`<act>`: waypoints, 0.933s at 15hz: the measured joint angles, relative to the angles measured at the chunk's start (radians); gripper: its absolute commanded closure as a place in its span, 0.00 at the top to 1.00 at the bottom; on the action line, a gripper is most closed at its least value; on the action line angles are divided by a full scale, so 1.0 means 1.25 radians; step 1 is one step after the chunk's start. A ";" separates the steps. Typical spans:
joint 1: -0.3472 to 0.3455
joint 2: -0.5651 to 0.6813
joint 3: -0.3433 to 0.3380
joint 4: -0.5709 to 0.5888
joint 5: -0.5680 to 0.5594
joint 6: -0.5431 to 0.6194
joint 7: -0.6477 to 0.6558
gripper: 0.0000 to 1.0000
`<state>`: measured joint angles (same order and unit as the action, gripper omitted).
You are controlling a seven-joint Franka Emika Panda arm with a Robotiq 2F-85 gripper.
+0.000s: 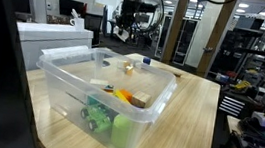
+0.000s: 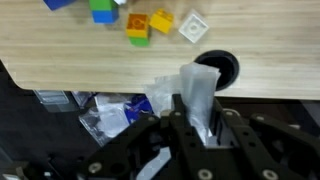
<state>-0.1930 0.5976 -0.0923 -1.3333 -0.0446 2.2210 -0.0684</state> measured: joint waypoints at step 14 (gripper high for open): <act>0.057 -0.208 0.199 -0.280 0.220 -0.097 -0.401 0.06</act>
<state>-0.1215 0.3371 0.1562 -1.6837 0.2308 2.0992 -0.5692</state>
